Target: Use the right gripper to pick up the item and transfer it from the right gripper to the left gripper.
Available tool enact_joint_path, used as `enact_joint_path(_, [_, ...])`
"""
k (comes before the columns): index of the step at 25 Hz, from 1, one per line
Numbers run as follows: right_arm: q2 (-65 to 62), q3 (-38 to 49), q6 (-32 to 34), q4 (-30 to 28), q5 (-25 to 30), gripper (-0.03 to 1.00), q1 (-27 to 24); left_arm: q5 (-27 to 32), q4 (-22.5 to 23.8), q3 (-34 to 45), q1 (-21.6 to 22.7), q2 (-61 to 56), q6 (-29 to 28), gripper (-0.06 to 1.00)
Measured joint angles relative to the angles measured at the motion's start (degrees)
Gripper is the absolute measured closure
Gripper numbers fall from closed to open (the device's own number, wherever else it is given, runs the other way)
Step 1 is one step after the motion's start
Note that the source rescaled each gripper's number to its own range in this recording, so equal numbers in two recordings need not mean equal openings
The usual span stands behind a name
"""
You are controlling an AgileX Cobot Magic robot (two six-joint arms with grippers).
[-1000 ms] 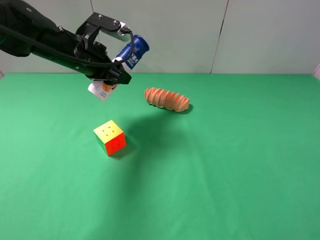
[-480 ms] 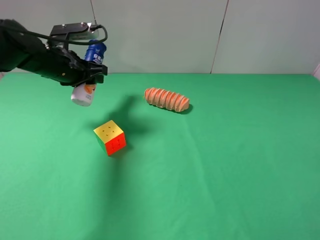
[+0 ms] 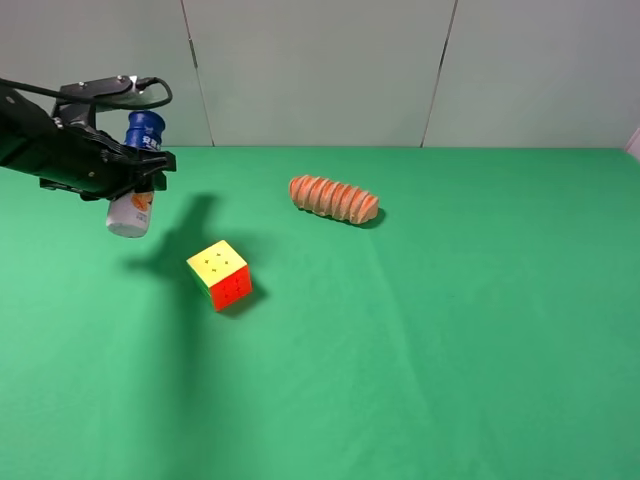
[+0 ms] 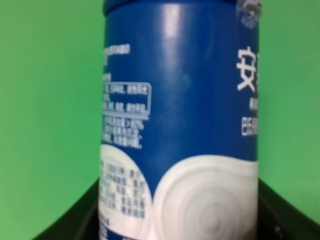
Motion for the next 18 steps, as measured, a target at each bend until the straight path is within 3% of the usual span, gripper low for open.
enact_joint_path(5, [0.0, 0.0, 0.0, 0.0, 0.0, -0.03, 0.0, 1.2, 0.0, 0.1, 2.1, 3.4, 0.0, 0.89])
enact_joint_path(18, [0.0, 0.0, 0.0, 0.0, 0.0, -0.03, 0.0, 1.3, 0.0, 0.1, 2.1, 8.1, 0.0, 0.89])
